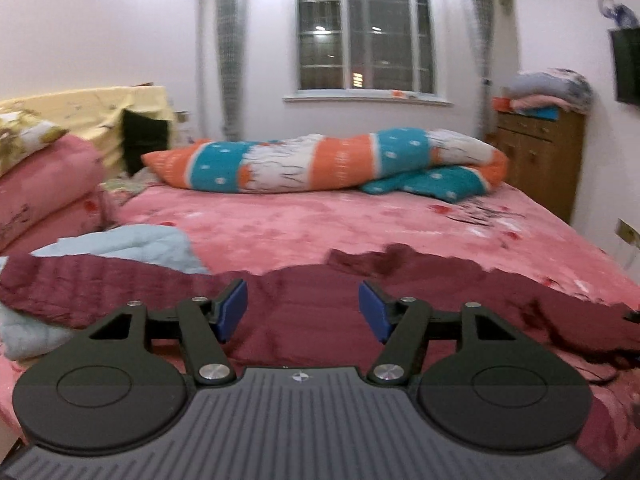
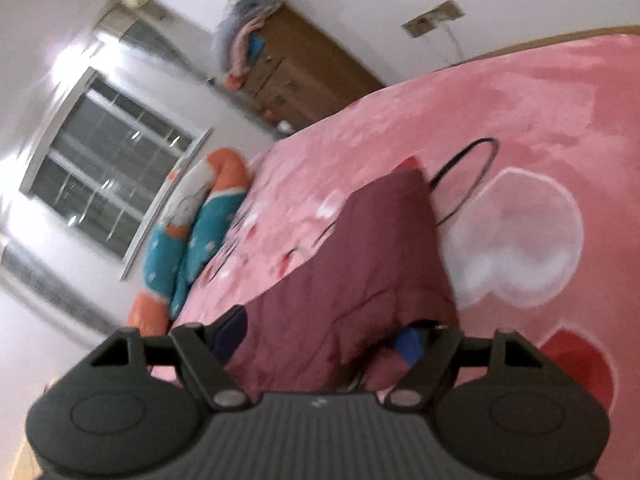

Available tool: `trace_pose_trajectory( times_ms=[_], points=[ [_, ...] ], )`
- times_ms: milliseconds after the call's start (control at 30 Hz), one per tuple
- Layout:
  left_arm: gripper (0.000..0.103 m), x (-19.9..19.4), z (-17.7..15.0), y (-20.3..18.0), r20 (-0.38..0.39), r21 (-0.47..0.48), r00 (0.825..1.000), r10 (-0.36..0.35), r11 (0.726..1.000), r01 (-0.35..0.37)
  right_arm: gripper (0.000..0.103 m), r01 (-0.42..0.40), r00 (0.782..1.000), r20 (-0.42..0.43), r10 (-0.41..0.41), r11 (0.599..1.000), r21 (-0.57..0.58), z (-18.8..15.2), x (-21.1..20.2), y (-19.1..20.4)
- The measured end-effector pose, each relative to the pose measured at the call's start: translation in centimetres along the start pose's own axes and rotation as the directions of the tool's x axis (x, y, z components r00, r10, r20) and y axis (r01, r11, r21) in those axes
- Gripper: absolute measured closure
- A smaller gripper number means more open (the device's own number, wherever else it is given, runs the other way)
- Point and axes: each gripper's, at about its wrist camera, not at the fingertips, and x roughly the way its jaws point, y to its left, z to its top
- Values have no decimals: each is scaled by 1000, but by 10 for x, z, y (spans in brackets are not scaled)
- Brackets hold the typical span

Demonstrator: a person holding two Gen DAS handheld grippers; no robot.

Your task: Fold large clothes

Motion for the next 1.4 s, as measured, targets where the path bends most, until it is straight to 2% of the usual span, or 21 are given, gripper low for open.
trace_pose_trajectory(
  times_ms=[67,300,367,467,500,567,667,800,933,1000,1100,1233,1400],
  points=[
    [26,-3,0,-12,-9,8,1000,-30,1000,30,27,24,1000,6,-24,998,66,1,1,-10],
    [25,-20,-1,-51,-21,63,995,-93,994,94,32,36,991,126,-52,991,126,14,3,-16],
    [24,-22,-2,-59,-19,77,995,-100,992,101,50,39,991,121,-59,987,157,16,7,-21],
    [24,-18,-5,-62,-27,91,992,-124,988,126,68,48,990,118,-72,980,191,21,8,-32],
    [24,-13,-6,-60,-31,96,991,-133,986,135,72,40,991,114,-65,978,206,22,8,-35],
    [24,-3,-11,-61,-41,96,988,-146,984,150,87,7,994,109,-31,977,212,25,8,-37],
    [24,12,-20,-57,-53,73,986,-159,984,162,95,-12,992,128,-8,988,156,30,4,-27],
    [25,39,-40,-53,-83,34,982,-171,984,175,98,-58,984,174,45,996,69,40,-1,-9],
    [26,68,-54,-48,-112,-9,974,-198,980,198,98,-91,966,232,116,989,-116,49,-16,20],
    [26,79,-59,-46,-126,-45,968,-215,977,211,99,-71,959,257,120,979,-191,51,-20,32],
    [26,97,-63,-45,-131,-83,962,-241,969,231,99,-12,958,274,87,964,-265,54,-18,44],
    [26,118,-66,-37,-136,-127,955,-262,961,246,99,88,964,266,-7,952,-294,58,-2,47],
    [25,139,-62,-16,-121,-209,958,-259,950,230,99,152,963,263,-61,926,-344,54,11,59]
  ],
)
